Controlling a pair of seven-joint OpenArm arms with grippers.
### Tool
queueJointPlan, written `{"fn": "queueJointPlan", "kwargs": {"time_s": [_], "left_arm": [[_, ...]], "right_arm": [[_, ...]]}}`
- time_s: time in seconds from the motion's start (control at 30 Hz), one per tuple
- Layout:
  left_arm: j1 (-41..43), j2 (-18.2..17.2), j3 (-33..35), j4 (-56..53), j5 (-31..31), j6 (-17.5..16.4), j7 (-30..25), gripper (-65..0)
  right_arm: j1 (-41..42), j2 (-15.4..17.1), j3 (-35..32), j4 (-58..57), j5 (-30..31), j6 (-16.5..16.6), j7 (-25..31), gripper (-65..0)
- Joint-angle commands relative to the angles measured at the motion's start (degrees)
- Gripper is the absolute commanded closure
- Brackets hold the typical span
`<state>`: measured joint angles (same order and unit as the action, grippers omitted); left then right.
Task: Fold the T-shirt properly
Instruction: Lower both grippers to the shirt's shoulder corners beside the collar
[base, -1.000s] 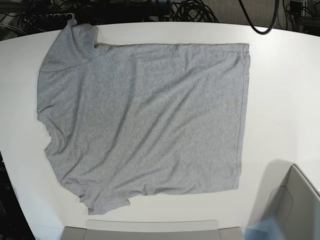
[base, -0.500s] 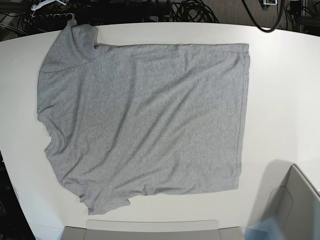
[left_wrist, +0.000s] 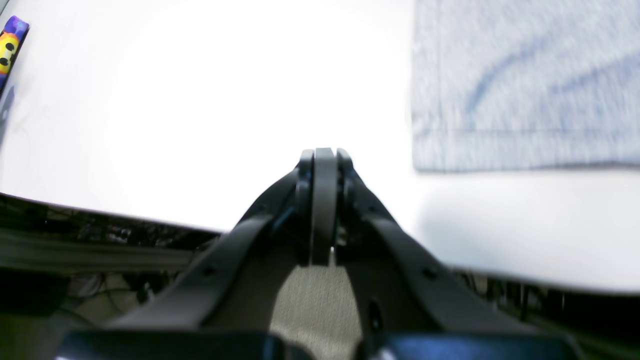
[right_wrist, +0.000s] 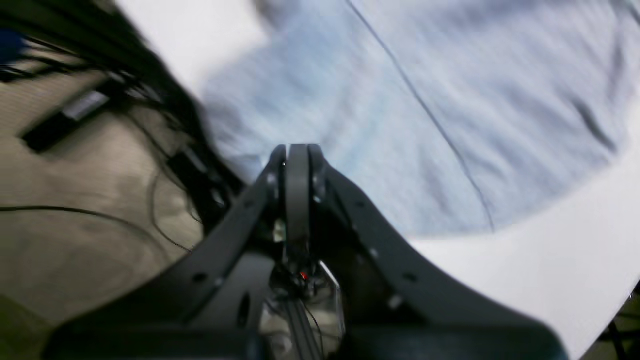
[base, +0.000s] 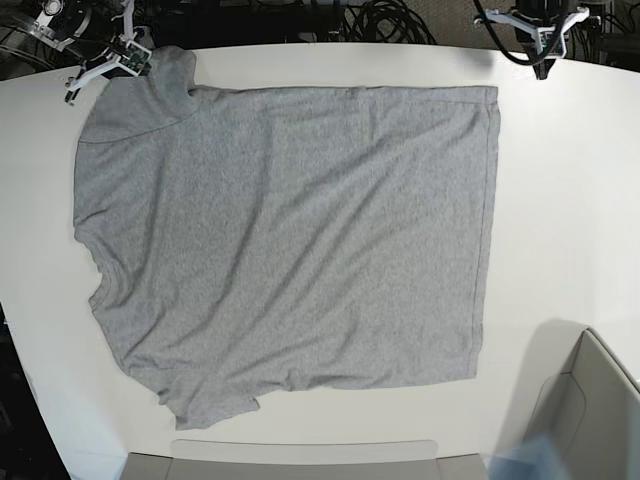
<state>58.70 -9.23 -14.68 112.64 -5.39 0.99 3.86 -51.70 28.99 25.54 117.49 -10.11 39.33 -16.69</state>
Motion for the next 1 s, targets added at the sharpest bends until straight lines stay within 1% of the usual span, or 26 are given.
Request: {"fn": "queueJointPlan", "kwargs": {"time_s": [0.0, 0.07, 0.13, 0.23, 0.33, 0.47, 0.53, 0.6, 0.67, 0.73, 0.83, 0.87, 0.9, 0.93, 0.97], "left_arm": [[0.2, -0.2, -0.3, 1.3, 0.2, 0.5, -1.5, 0.0], [-0.9, -0.3, -0.4, 1.3, 0.2, 0.5, -1.5, 0.0], [-2.0, -0.3, -0.3, 1.4, 0.2, 0.5, -1.5, 0.0], [-3.8, -0.3, -0.3, 1.4, 0.2, 0.5, -1.5, 0.0], [-5.5, -0.3, -0.3, 1.4, 0.2, 0.5, -1.5, 0.0], [-7.0, -0.3, -0.2, 1.4, 0.2, 0.4, -1.4, 0.0], [-7.7, -0.3, 0.0, 1.4, 0.2, 0.4, -1.4, 0.0], [-8.5, -0.3, 0.1, 1.4, 0.2, 0.4, -1.4, 0.0], [-9.7, -0.3, 0.1, 1.4, -0.1, 0.4, -0.9, 0.0], [-12.7, -0.3, 0.1, 1.4, -0.3, 0.4, 2.4, 0.0], [-18.0, -0.2, 0.4, 4.4, -1.3, 0.3, 13.9, 0.0], [-19.5, -0.2, 0.8, 4.6, -2.6, 0.2, 16.5, 0.0], [-20.9, -0.6, 1.3, 4.6, -3.8, 0.2, 17.5, 0.0], [-21.9, -1.7, 1.5, 4.6, -4.5, 0.2, 18.3, -0.1], [-22.8, -3.1, 2.0, 4.5, -4.9, 0.2, 18.5, -1.5]], "right_arm": [[2.4, 0.5, 0.4, 0.8, 0.1, 0.7, 0.2, 0.0], [5.3, -1.1, -1.0, 0.8, 0.1, 0.7, -3.0, 0.0], [7.8, -0.6, -2.3, 0.9, 0.4, 0.7, -7.0, 0.0], [10.5, 0.6, -5.6, 0.9, 0.5, 0.7, -11.1, 0.0], [10.8, 3.3, -6.2, 0.8, 1.2, 0.7, -13.9, 0.0], [15.0, 3.5, -6.0, 0.9, 8.9, 0.7, -16.9, 0.0], [17.1, 3.5, -4.8, 0.9, 13.1, 0.7, -18.7, 0.0], [19.4, 3.1, -3.8, 0.9, 17.6, 0.7, -20.1, 0.0], [21.7, 2.7, -3.6, 0.8, 20.9, 0.7, -22.4, 0.0], [22.5, 2.7, -3.6, 0.8, 21.8, 0.7, -24.7, 0.0], [22.8, 2.7, -3.3, 0.9, 22.2, 0.7, -27.2, 0.0], [22.6, 2.7, -2.6, 0.9, 22.3, 0.7, -27.3, 0.0], [22.4, 2.7, -1.5, 0.9, 22.4, 0.7, -27.4, 0.0], [22.4, 2.3, -0.2, 0.9, 22.4, 0.7, -27.4, 0.0], [22.6, 0.9, 1.8, 0.9, 22.4, 0.7, -27.4, 0.0]]}}
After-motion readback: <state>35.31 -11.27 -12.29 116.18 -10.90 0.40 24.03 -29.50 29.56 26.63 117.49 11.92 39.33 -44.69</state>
